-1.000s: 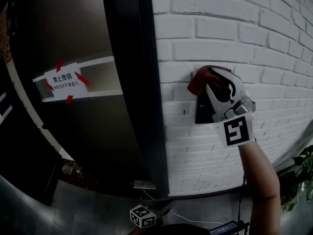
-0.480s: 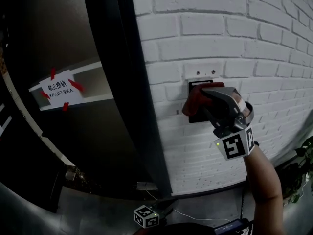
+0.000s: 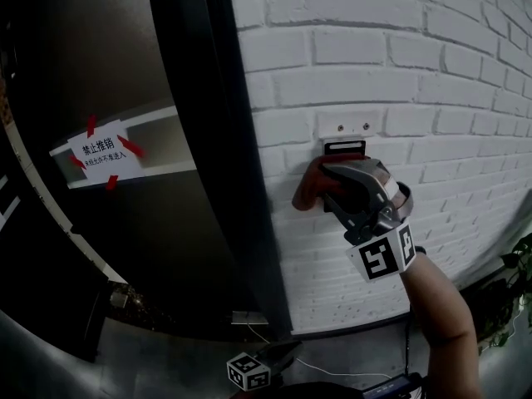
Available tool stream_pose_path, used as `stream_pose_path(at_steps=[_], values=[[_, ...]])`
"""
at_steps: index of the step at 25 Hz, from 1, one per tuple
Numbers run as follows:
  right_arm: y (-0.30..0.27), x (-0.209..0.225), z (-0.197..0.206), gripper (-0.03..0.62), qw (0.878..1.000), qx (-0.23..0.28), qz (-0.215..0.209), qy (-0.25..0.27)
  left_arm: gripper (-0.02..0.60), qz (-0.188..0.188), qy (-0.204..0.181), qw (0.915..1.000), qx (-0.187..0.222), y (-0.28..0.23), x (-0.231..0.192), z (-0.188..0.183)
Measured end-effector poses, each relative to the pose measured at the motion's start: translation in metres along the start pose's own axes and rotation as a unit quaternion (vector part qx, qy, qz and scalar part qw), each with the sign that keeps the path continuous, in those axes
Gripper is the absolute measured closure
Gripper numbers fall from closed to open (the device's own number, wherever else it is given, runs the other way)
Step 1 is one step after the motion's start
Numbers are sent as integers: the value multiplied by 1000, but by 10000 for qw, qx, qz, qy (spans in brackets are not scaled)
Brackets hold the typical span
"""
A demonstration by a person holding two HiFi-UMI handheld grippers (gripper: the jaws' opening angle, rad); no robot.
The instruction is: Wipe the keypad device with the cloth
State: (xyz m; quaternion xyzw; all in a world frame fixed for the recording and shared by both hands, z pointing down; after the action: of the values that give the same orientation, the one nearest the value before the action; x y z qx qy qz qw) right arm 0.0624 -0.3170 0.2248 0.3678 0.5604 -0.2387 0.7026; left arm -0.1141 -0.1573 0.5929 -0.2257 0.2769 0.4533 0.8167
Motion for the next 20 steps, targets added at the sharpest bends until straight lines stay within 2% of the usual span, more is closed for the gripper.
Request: stream_pose_path(at_steps=[3,4,6,10,12,15,17,20], values=[[-5,-19,-6,503,9950,30,-795,600,577,67,-34,9999,-96,-5,0,-2],[-3,-23,-5,505,9927,-19,-941,748,577,103,-48,9998,-133,-8,1,-2],[11,-21,5,505,9943,-178,-835,643,577,182,-79,9996,-198,-13,3,-2],[47,1,36,505,9980,-552,-114,-290,578,256,-117,9991,-306,-16,3,-2],[55,3,43,505,9966,-715,55,-398,578,256,-109,9990,-363,-15,1,0],[50,-3,39,505,9962,-622,267,-549,577,260,-79,9990,-349,-15,4,1],[39,-11,28,505,9973,-476,195,-529,577,236,-63,9993,-295,-13,4,1],[11,-28,4,503,9990,-341,-294,-46,577,160,-38,9997,-206,-7,1,-1]])
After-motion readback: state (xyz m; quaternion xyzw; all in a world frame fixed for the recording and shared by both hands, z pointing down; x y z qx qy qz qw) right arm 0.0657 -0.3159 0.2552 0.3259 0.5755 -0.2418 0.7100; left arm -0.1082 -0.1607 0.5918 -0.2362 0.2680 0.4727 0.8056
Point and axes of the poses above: the fingertips, and each gripper's own axes: y backward along the fingers, x to its right, z out of its underside, the point moved 10 cm from there along y, backward along the fingers, and after that the axes turned 11 degrees about y, right-handed, at the moved point
